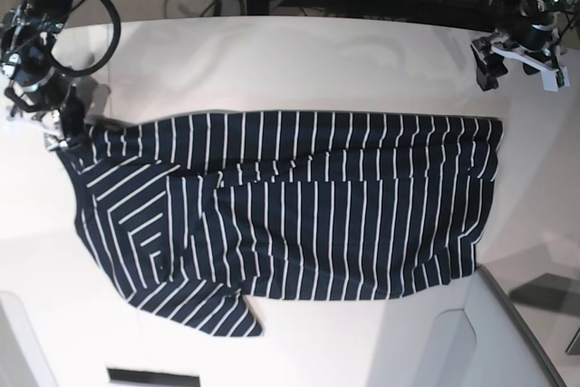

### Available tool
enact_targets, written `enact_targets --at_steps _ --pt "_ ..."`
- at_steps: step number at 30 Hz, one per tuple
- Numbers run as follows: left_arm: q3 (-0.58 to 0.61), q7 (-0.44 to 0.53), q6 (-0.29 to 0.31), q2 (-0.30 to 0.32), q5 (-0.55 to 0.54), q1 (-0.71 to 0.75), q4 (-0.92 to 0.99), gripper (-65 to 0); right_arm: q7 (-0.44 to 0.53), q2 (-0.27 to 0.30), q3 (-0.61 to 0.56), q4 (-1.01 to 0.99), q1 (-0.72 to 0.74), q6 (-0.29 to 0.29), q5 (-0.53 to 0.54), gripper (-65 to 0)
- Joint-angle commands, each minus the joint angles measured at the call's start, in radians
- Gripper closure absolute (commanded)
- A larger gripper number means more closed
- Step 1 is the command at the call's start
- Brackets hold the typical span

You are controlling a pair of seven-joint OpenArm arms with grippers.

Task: Layout the t-shirt on the table in an organized manner, then fold the t-shirt properly
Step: 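Grasp the folded edge corners with the left and right grippers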

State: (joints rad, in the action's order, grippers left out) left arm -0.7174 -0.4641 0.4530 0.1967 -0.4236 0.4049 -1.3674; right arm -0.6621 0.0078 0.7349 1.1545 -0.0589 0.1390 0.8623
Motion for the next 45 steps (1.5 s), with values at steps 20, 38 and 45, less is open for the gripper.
enact_targets --at_steps 20,38,45 --pt "-0.009 0.021 0.007 -0.009 -0.024 -0.174 0.164 -65.0 -0.002 0.047 -0.001 -0.107 0.027 -0.031 -0.047 0.0" --pt "-0.1 0.023 0.007 -0.006 -0.022 -0.377 0.458 -65.0 -0.003 0.067 -0.004 -0.107 0.027 -0.031 -0.047 0.0" --pt "-0.098 0.012 0.008 -0.012 -0.024 -0.369 0.477 -51.2 -0.003 0.067 -0.004 -0.107 0.027 -0.031 -0.047 0.0"
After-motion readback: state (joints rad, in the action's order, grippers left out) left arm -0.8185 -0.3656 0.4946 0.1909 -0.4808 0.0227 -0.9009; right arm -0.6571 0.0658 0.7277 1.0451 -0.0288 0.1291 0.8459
